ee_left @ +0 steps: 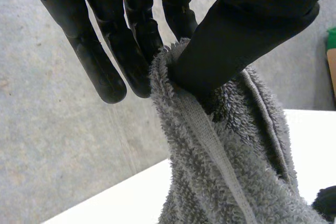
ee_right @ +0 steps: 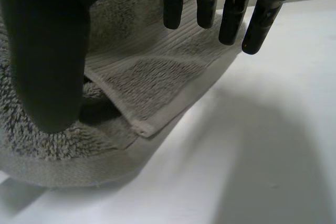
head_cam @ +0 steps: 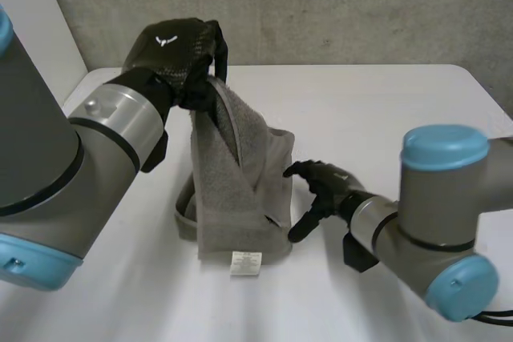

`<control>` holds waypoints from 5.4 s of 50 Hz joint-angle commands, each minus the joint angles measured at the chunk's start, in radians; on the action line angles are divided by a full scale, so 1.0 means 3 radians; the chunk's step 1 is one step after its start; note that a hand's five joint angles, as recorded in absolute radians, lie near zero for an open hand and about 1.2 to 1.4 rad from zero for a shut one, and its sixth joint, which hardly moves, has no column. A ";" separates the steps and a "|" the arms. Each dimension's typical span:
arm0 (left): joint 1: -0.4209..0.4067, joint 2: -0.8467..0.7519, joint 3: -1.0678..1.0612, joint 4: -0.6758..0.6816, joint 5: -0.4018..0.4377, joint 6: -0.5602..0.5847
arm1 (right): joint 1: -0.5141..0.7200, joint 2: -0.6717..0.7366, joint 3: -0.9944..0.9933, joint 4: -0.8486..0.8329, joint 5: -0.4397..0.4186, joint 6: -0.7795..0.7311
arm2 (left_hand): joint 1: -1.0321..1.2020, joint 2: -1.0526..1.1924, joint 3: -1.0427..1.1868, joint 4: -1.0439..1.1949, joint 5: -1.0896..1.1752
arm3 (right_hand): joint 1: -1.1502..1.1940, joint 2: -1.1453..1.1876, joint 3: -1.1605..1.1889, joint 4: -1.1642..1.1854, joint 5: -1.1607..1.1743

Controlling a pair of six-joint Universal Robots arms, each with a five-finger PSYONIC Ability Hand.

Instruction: Fold the laundry

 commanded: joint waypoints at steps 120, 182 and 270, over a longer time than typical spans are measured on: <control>0.0593 -0.0664 -0.1171 -0.0132 0.0070 -0.1805 | -0.1308 -0.1111 0.0312 -0.0236 -0.0281 -0.2889 | -0.1914 -0.2012 -0.2011 -0.2014 -0.1989 | 0.3848 0.3760 0.3814 0.3776 0.3782; 0.0956 -0.0546 0.0632 0.0998 0.0156 0.0128 | -0.1114 -0.0411 -0.1060 -0.2053 -0.0132 -0.2741 | 0.0697 0.0599 0.0600 0.0598 0.0623 | 0.3848 0.3760 0.3814 0.3776 0.3782; 0.0971 -0.0710 0.1797 0.1049 0.0269 0.1417 | -0.1119 -0.0375 -0.1913 -0.1842 0.0144 -0.3595 | 0.0697 0.0599 0.0600 0.0598 0.0623 | 0.3848 0.3760 0.3814 0.3776 0.3782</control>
